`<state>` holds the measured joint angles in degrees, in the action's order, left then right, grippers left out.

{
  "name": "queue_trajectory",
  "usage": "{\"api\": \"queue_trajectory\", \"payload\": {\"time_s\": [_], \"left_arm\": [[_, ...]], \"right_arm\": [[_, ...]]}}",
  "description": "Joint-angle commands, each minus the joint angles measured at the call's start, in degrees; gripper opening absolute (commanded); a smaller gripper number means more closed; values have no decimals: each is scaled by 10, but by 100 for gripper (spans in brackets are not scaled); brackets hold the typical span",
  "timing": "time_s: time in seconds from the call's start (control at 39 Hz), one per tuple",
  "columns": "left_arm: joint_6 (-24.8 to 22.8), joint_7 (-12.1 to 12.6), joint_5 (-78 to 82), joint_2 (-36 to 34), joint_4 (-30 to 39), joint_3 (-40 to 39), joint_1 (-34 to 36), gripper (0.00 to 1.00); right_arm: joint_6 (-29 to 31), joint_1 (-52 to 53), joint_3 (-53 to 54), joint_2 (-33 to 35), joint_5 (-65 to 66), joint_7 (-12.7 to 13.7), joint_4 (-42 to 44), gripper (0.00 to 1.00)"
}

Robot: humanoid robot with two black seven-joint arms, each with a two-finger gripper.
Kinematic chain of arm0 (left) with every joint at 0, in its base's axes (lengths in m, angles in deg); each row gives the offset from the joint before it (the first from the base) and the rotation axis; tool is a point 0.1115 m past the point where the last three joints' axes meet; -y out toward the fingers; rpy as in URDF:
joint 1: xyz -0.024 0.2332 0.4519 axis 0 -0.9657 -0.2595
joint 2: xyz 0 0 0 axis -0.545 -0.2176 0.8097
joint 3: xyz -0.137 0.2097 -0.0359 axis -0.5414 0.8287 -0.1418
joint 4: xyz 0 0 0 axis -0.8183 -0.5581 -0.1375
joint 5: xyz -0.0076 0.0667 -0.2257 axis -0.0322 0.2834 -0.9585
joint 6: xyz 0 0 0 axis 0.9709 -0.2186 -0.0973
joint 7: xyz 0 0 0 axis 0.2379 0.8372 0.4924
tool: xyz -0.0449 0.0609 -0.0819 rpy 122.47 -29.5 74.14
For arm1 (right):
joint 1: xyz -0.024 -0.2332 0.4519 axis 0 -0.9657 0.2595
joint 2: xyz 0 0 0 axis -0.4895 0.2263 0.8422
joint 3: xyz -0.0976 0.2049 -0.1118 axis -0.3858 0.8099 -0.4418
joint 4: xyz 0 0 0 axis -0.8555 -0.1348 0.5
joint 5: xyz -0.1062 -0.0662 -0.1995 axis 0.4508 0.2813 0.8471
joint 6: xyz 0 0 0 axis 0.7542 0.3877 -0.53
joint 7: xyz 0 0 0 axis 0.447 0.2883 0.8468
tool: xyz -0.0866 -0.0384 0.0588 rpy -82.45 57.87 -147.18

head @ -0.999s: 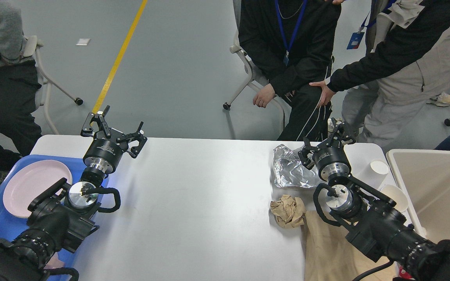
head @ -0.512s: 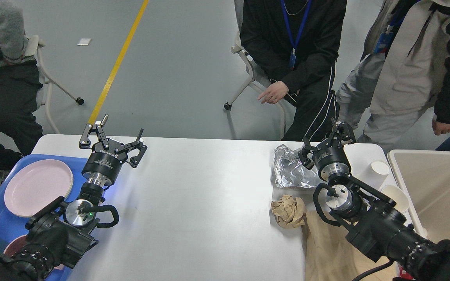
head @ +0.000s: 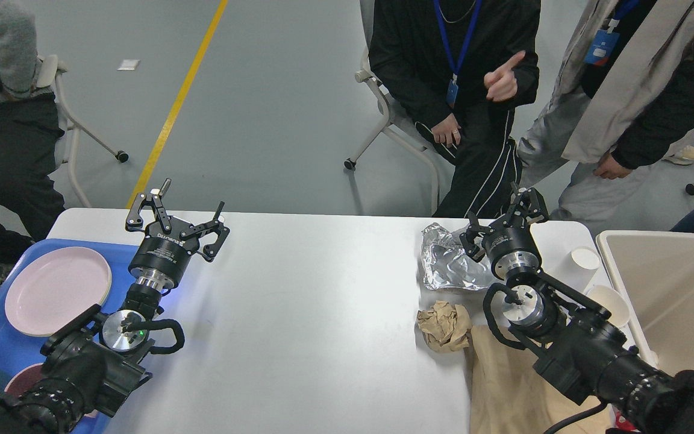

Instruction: Tidy desktop

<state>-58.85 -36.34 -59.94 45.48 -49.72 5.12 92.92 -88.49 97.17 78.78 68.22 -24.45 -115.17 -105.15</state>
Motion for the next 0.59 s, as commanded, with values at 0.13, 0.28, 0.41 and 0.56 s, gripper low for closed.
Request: {"api": "queue_trajectory", "payload": {"time_s": [0.13,0.28,0.41,0.56], "left_arm": [[0,0,0,0,0,0,0,99],[0,0,0,0,0,0,0,99],[0,0,0,0,0,0,0,99],[0,0,0,0,0,0,0,99]], "right_arm": [[0,0,0,0,-1,0,-1,100],[-1,1,0,-2,0,0,0,100],[-8,4,2,-3,-1,1,2,100],[-10,0,11,-4,-1,1,-3,100]]}}
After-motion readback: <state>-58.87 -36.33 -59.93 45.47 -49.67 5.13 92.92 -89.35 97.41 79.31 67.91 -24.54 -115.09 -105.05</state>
